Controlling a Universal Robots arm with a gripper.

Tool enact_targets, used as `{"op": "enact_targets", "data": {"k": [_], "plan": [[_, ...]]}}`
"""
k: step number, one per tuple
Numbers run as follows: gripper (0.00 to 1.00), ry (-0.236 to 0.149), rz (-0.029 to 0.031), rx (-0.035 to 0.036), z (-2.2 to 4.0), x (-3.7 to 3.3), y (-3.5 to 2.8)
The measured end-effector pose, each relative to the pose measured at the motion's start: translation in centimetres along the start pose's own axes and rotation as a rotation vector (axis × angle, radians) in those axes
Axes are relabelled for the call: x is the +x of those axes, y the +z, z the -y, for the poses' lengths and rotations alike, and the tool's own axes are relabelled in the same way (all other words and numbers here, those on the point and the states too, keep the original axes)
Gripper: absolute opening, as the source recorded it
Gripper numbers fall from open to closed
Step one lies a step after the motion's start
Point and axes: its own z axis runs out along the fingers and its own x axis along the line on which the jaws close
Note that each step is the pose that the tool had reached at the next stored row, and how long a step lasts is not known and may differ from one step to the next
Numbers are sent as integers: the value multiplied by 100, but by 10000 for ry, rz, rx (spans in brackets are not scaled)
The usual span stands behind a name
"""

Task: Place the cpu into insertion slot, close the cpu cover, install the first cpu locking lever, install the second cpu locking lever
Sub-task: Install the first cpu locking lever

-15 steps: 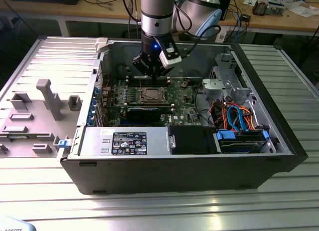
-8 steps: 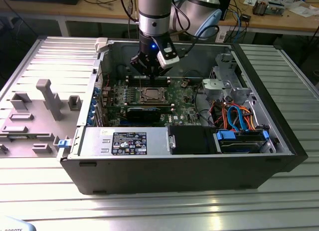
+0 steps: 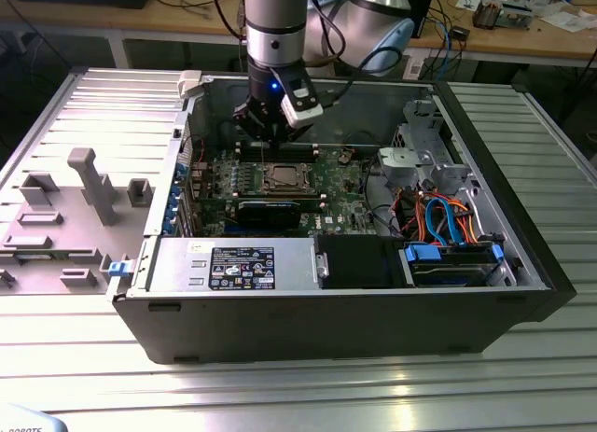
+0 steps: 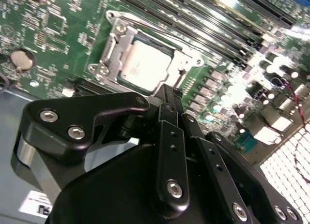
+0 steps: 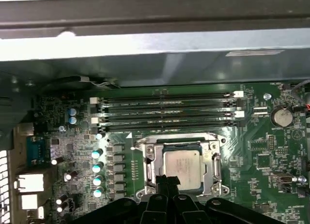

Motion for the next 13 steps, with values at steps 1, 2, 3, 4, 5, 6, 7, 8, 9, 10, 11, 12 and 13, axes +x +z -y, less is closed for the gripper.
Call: {"op": "enact_targets", "data": {"k": [1,2,3,4,5,6,7,8,9,10,11,12,13], "plan": [[11,-1,1,0,1,32,0],[11,0,0,0,3,65,-1],[11,2,0,0,4,91,-1],[11,1,0,0,5,116,-2],[11,-2,0,0,6,132,-2],[11,-9,0,0,7,161,-3],[11,-16,0,0,8,189,-3],[11,-27,-1,0,9,209,-4],[11,-64,-1,-1,10,234,-4],[11,-129,0,-3,10,244,-3],[11,-259,0,-5,10,246,-3],[11,-383,-1,-7,10,247,-2],[11,-461,-2,-7,11,252,-3]]}}
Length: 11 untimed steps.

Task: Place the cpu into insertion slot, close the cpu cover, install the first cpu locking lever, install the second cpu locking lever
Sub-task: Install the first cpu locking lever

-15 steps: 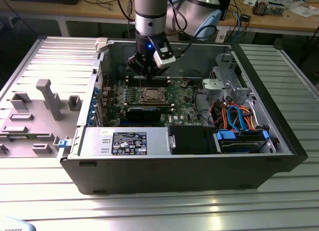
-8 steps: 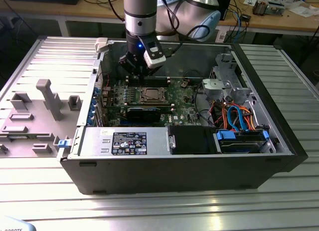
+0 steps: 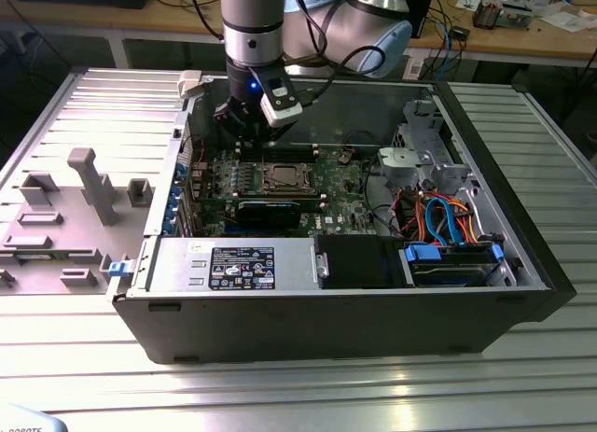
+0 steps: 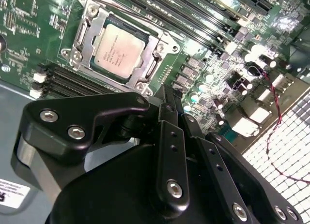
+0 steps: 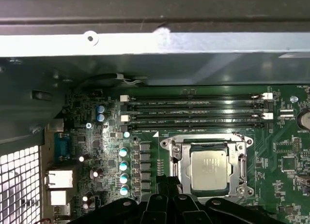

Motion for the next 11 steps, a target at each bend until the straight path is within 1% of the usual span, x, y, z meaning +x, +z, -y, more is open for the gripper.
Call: {"op": "enact_targets", "data": {"k": [6,7,8,11], "plan": [[11,-10,0,0,-12,20,-1],[11,-11,0,-1,-28,21,0],[11,-11,1,-1,-58,21,0],[11,-16,0,0,-90,26,0]]}}
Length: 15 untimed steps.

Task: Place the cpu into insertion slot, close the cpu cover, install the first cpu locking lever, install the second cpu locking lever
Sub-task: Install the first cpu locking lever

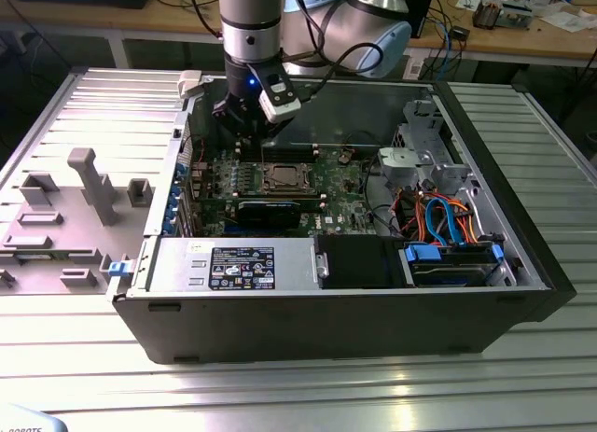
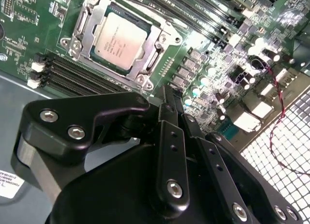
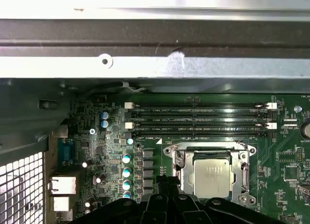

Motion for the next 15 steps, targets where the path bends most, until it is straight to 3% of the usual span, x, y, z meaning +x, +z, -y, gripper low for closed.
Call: {"op": "enact_targets", "data": {"k": [9,15], "plan": [[11,-88,0,-2,-128,36,-7],[11,-182,2,0,-171,35,-27]]}}
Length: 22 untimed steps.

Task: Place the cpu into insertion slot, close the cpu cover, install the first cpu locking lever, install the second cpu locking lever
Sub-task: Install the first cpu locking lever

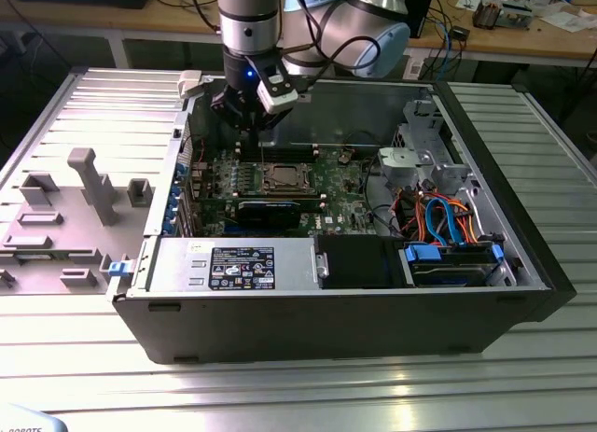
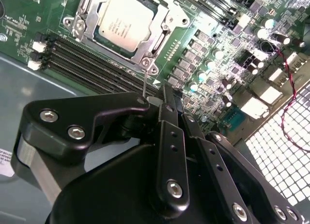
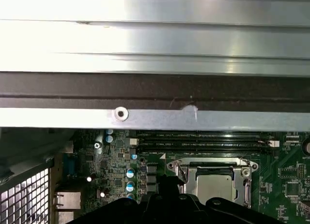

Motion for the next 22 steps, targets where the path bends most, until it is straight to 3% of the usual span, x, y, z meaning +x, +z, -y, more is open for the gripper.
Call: {"op": "enact_targets", "data": {"k": [9,22], "plan": [[11,-108,1,0,-44,-2,-32],[11,-109,8,0,-45,-1,-35]]}}
